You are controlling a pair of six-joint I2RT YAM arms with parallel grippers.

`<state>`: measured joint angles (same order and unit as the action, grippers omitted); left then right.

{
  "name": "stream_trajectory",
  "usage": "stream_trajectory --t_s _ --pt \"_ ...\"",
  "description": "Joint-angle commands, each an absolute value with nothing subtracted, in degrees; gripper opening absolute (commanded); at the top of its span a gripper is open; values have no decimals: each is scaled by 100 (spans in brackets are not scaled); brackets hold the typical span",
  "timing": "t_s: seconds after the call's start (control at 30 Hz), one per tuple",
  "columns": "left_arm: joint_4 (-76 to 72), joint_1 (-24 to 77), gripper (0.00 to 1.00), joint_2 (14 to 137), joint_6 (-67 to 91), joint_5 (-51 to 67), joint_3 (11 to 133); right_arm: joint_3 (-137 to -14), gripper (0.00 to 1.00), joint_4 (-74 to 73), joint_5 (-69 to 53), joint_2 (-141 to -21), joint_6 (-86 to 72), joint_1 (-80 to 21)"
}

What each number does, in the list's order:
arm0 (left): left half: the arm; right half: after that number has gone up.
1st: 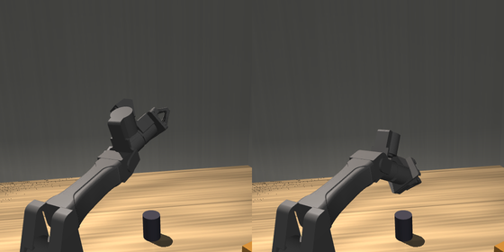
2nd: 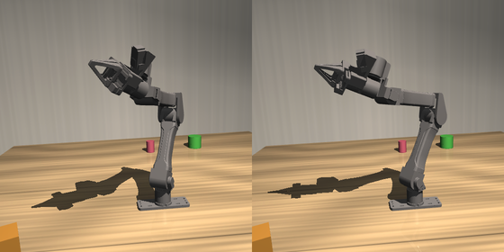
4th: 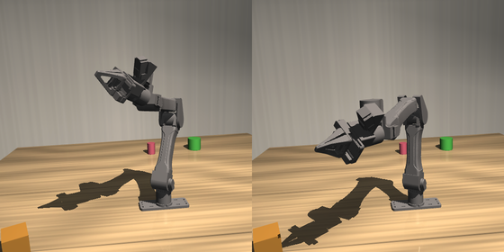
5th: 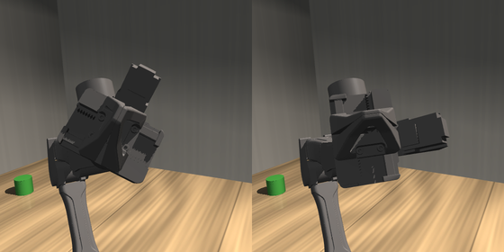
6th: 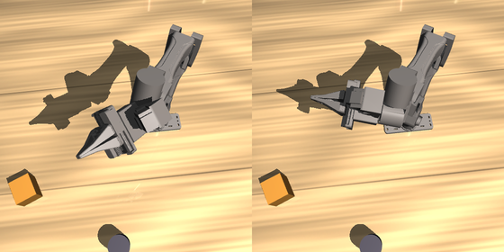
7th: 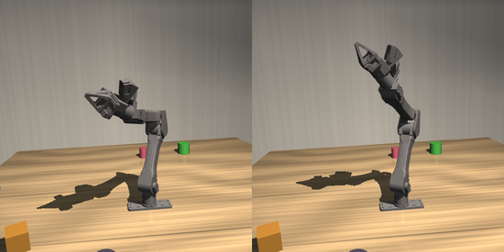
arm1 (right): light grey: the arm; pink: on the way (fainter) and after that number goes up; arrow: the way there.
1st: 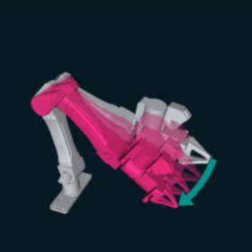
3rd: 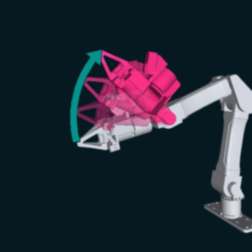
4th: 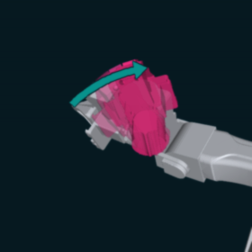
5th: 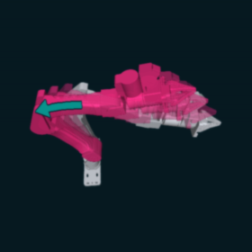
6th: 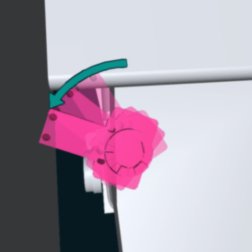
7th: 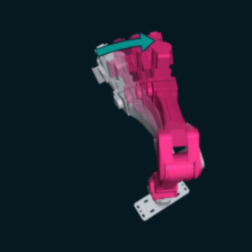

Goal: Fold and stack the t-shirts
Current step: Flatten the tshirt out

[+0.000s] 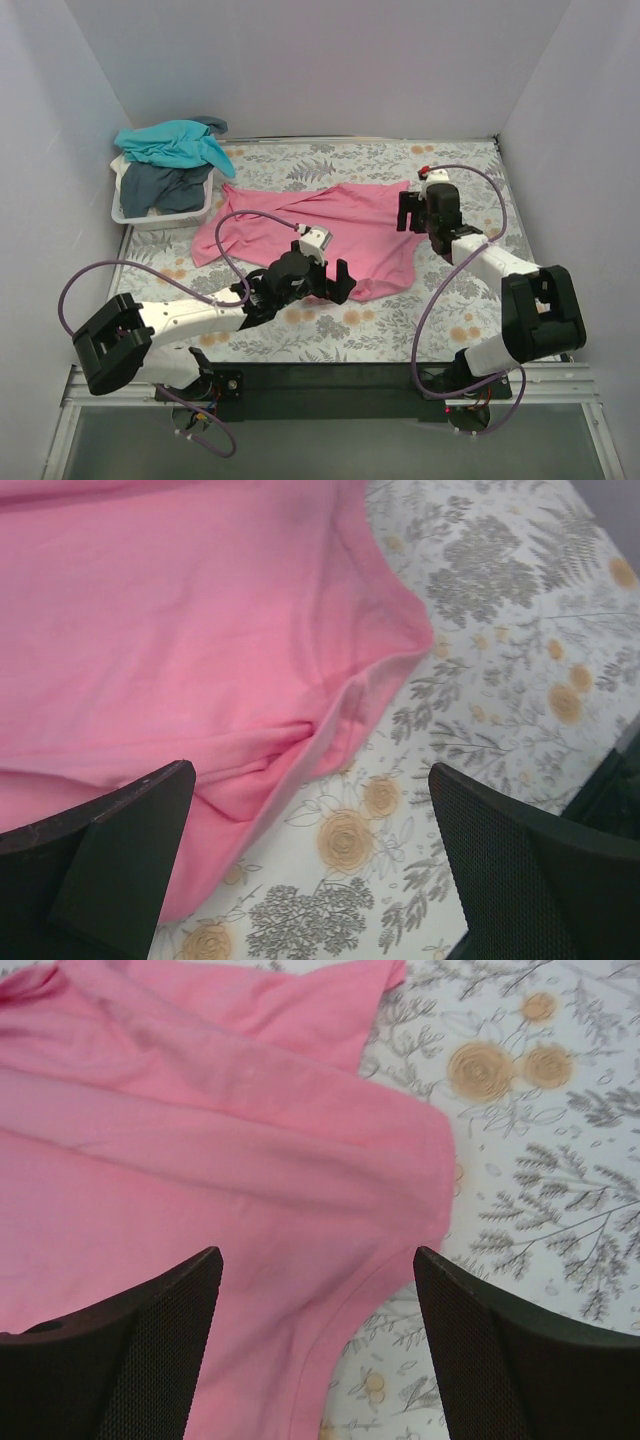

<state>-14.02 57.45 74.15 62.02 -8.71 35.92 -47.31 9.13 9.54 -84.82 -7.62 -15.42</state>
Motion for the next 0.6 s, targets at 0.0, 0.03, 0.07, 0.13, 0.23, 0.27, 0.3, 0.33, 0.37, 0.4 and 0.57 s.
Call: stream_trajectory --t_s 0.0,0.03,0.07,0.13,0.23,0.27,0.3,0.33,0.37,0.4,0.57 --pt "-845 5695 96 7514 6301 -1687 3542 -4325 70 1002 352 -7990 -905 -1818" --pt "-783 5687 96 7541 6363 -1853 3525 -4211 70 1002 334 -7894 -923 -1924" --pt "-730 5687 96 7541 6424 -1950 3507 -4114 70 1011 369 -7701 -940 -2047" --pt "-633 5695 95 7428 6564 -2144 3367 -3851 70 1011 413 -7507 -984 -2432" --pt "-580 5564 91 7199 6697 -2119 3191 -3560 70 1011 396 -7146 -1160 -2759" --pt "-563 5494 90 7163 6749 -2022 3156 -3507 70 1011 369 -6998 -1204 -2803" --pt "-528 5467 88 7146 6785 -2013 3120 -3463 70 1002 360 -6926 -1221 -2830" --pt "-519 5449 88 7128 6820 -2013 3085 -3402 70 1002 352 -6856 -1230 -2856" --pt "-501 5423 87 7137 6907 -2013 3007 -3375 70 1011 360 -6716 -1239 -2874" --pt "-475 5414 87 7128 6960 -2047 2954 -3358 70 1011 360 -6654 -1248 -2883" --pt "-676 5292 79 6908 7163 -2083 2559 -3305 70 1002 334 -6416 -1231 -2944"
